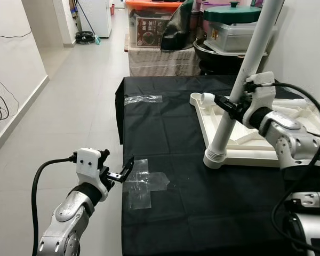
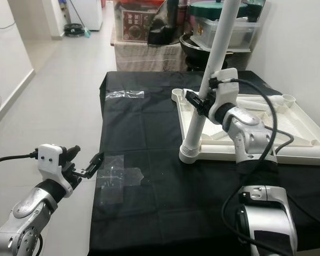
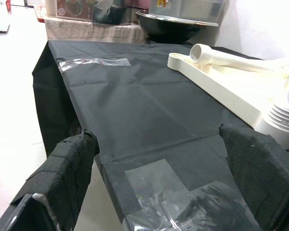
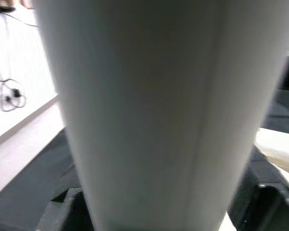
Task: Building children table
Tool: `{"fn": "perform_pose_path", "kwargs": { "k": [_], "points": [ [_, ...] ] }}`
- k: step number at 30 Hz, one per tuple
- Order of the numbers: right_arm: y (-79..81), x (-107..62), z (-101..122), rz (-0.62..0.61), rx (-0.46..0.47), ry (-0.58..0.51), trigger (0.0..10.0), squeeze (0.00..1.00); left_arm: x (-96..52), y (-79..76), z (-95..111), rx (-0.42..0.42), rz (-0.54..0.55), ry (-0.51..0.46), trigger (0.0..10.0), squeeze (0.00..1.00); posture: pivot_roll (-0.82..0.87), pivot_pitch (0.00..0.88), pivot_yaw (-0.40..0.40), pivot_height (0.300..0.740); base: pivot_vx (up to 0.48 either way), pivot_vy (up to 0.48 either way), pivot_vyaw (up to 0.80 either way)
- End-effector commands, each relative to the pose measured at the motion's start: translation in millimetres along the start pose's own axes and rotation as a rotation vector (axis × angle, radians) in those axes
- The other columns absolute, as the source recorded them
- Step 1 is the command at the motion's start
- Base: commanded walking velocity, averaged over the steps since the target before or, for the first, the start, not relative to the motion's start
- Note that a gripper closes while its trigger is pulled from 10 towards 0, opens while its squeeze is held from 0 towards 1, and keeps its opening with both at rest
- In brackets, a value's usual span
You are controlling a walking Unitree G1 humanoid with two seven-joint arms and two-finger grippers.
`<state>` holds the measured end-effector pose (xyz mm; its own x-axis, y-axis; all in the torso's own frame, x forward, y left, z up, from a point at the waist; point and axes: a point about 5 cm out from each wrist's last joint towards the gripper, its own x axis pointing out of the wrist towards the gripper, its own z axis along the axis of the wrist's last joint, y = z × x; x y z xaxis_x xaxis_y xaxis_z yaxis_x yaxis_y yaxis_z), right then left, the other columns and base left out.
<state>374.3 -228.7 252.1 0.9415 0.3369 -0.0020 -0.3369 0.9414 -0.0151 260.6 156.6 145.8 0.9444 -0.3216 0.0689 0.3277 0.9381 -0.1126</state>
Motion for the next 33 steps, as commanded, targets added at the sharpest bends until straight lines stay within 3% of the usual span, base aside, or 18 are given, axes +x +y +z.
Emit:
{"fn": "perform_pose_path", "kwargs": {
  "k": [1, 2, 3, 11, 12, 14, 15, 16, 17, 19, 21, 22, 23, 24, 26, 33],
  "points": [
    [-7.9, -1.9, 3.2, -0.011, 0.006, -0.017, 3.2, 0.00, 0.5, 1.7, -0.1, 0.007, -0.005, 0.001, 10.0, 0.00, 0.06, 0.000, -0.059, 0.740, 0.000, 0.000, 0.00],
    [-7.9, -1.9, 3.2, -0.011, 0.006, -0.017, 3.2, 0.00, 0.5, 1.7, -0.1, 0.007, -0.005, 0.001, 10.0, 0.00, 0.06, 0.000, -0.059, 0.740, 0.000, 0.000, 0.00],
    [-9.6, -1.7, 1.4, -0.015, 0.011, -0.009, 0.0, 0.00, 0.5, 2.1, 0.0, 0.008, -0.005, 0.002, 10.0, 0.00, 0.06, 0.000, -0.059, 0.740, 0.000, 0.000, 0.00],
    [-8.1, 0.6, -3.2, -0.050, 0.011, -0.019, 0.0, 0.00, -0.8, 1.4, -0.4, 0.008, -0.005, 0.002, 10.0, 0.00, 0.07, 0.000, -0.062, 0.740, 0.000, 0.000, 0.00],
    [-7.9, 1.4, -3.9, -0.104, 0.013, -0.027, 0.0, 0.00, -0.7, 1.5, -0.3, 0.008, -0.005, 0.001, 10.0, 0.00, 0.07, 0.000, -0.063, 0.740, 0.000, 0.000, 0.00],
    [-15.3, -1.7, -5.2, -0.350, -0.014, -0.065, 0.0, 0.00, -0.5, 2.0, 0.2, 0.010, -0.004, 0.000, 10.0, 0.00, 0.07, 0.000, -0.062, 0.740, 0.000, 0.000, 0.00],
    [-15.3, -1.7, -5.2, -0.350, -0.014, -0.065, 0.0, 0.00, -0.5, 2.0, 0.2, 0.010, -0.004, 0.000, 10.0, 0.00, 0.07, 0.000, -0.062, 0.740, 0.000, 0.000, 0.00],
    [-18.1, -6.4, -9.5, -0.495, -0.033, -0.075, 0.0, 0.00, -0.4, 2.2, 0.3, 0.010, -0.003, -0.001, 10.0, 0.00, 0.07, 0.000, -0.063, 0.740, 0.000, 0.000, 0.00],
    [-18.1, -6.4, -9.5, -0.495, -0.033, -0.075, 0.0, 0.00, -0.4, 2.2, 0.3, 0.010, -0.003, -0.001, 10.0, 0.00, 0.07, 0.000, -0.063, 0.740, 0.000, 0.000, 0.00],
    [-8.2, -13.8, -28.2, -0.695, -0.018, -0.066, 0.0, 0.00, 0.1, 1.6, -0.2, 0.009, -0.003, 0.001, 10.0, 0.00, 0.06, 0.000, -0.060, 0.740, 0.000, 0.000, 0.00],
    [0.6, -14.9, -36.5, -0.741, 0.002, -0.059, 0.0, 0.00, 0.5, 0.8, -0.6, 0.009, -0.004, 0.001, 10.0, 0.00, 0.07, 0.000, -0.060, 0.740, 0.000, 0.000, 0.00],
    [0.6, -14.9, -36.5, -0.741, 0.002, -0.059, 0.0, 0.00, 0.5, 0.8, -0.6, 0.009, -0.004, 0.001, 10.0, 0.00, 0.07, 0.000, -0.060, 0.740, 0.000, 0.000, 0.00],
    [26.1, -7.6, -49.1, -0.755, 0.039, -0.030, 0.0, 0.00, 1.4, -1.1, -0.4, 0.006, -0.008, 0.002, 10.0, 0.00, 0.07, 0.000, -0.059, 0.740, 0.000, 0.000, 0.00],
    [26.1, -7.6, -49.1, -0.755, 0.039, -0.030, 0.0, 0.00, 1.4, -1.1, -0.4, 0.006, -0.008, 0.002, 10.0, 0.00, 0.07, 0.000, -0.059, 0.740, 0.000, 0.000, 0.00],
    [53.3, 7.1, -53.3, -0.718, 0.056, 0.000, 0.0, 0.00, 1.5, -0.1, 0.5, 0.009, -0.005, 0.001, 10.0, 0.00, 0.08, 0.000, -0.072, 0.740, 0.000, 0.000, 0.00],
    [76.1, 28.1, -54.5, -0.683, 0.072, 0.063, 0.0, 0.00, 0.5, 0.5, -1.5, 0.004, 0.013, 0.004, 10.0, 0.00, 0.08, 0.000, -0.085, 0.740, 0.000, 0.000, 0.00]
  ]
}}
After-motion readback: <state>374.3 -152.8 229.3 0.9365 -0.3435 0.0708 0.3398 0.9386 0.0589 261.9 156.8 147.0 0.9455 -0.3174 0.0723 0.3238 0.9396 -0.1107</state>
